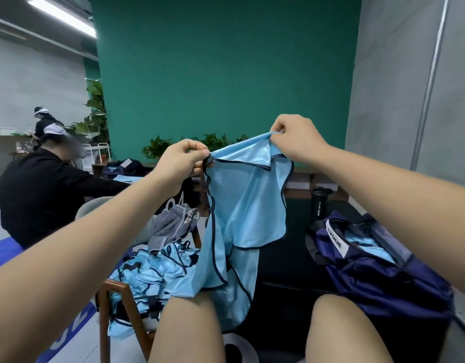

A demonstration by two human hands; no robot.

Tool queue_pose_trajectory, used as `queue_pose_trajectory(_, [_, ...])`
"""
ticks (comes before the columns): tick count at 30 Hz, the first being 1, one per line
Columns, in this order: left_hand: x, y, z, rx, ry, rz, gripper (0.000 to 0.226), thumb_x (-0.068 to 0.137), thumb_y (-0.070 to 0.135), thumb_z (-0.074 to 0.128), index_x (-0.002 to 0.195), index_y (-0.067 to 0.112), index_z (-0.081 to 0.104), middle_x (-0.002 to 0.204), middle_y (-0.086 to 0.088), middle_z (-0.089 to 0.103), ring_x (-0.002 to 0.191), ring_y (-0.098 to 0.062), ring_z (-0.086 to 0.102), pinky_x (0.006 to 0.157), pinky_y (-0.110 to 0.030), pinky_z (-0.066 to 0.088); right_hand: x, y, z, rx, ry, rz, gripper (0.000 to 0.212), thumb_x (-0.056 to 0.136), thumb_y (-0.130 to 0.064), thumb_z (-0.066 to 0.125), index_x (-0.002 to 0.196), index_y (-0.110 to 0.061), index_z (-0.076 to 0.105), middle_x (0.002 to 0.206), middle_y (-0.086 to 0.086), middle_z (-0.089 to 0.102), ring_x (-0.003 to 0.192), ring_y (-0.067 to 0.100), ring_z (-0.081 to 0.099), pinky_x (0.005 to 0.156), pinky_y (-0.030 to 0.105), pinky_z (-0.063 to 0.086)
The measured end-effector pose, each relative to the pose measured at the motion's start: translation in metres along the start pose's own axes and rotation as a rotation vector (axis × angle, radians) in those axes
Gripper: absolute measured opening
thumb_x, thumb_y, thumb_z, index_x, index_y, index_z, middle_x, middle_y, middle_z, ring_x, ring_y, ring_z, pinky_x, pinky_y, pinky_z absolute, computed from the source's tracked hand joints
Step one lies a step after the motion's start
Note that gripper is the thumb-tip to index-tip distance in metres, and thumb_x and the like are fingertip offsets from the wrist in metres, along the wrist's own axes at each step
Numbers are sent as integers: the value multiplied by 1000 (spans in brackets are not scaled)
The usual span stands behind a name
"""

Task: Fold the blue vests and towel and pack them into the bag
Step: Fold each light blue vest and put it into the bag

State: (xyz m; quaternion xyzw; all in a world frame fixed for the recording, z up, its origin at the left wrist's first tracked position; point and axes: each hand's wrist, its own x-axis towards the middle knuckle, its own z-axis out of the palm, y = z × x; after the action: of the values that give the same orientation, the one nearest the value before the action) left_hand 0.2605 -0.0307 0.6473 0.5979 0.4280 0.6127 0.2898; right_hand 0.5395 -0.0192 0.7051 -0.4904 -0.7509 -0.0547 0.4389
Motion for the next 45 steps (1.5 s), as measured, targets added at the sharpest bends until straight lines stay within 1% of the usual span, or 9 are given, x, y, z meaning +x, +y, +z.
queue_pose_trajectory(5, [2,2,16,2,6,6,5,99,6,72,99,8,67,87,-13,62,60,-13,51,63,-27,48,-9,2,4,-132,-203,19,17,90,-13,58,96,-15,73,96,-6,70,98,24,66,76,36,53])
queue_pose_trajectory(11, [-4,12,53,5,-66,40,6,97,5,73,97,8,69,79,-6,66,59,-13,55,63,-27,52,-27,-10,36,280,-449,73,23,86,-32,78,105,-19,74,103,0,75,93,16,71,86,37,60])
queue_pose_trajectory(15, [-12,13,65,23,-100,74,4,99,6,71,100,8,69,83,-6,67,66,-13,60,64,-24,54,-33,-5,54,343,-382,71,18,90,-18,70,89,-1,67,79,6,60,74,18,54,69,36,46])
queue_pose_trajectory(20, [-20,-8,54,36,-73,31,10,102,16,65,110,11,68,98,-3,81,80,-15,76,62,-21,54,-28,2,42,228,-317,60,8,92,-10,66,91,-6,72,86,6,69,76,19,59,69,33,48])
queue_pose_trajectory(26, [-32,-89,47,193,-130,-139,8,100,18,69,105,13,73,107,-7,80,86,-13,70,74,-27,51,-20,3,20,249,-293,74,18,93,-7,61,87,-17,73,88,3,72,75,16,63,63,27,50])
queue_pose_trajectory(33, [-71,-170,81,228,-490,-296,20,91,30,80,111,29,78,114,7,80,111,-16,74,104,-43,58,-19,10,7,174,-297,29,15,94,-9,62,93,-15,75,91,1,74,79,15,63,70,30,51])
queue_pose_trajectory(38, [-95,-173,111,169,-719,-313,32,93,22,79,123,35,77,121,11,78,115,-11,74,100,-35,59,-22,21,-3,146,-297,24,14,94,-10,62,92,-16,74,92,3,74,78,15,62,69,29,51])
queue_pose_trajectory(41, [-94,-171,124,205,-680,-236,25,93,24,80,115,34,80,115,12,79,109,-9,75,96,-32,61,-24,30,-4,147,-306,33,12,94,-11,63,92,-15,74,91,3,74,78,15,63,71,31,52])
queue_pose_trajectory(45, [-78,-172,124,175,-543,-214,12,94,19,79,105,21,83,109,2,82,103,-19,77,101,-47,60,-25,43,-6,137,-293,61,12,92,-11,63,91,-15,75,90,3,74,78,16,62,74,32,51])
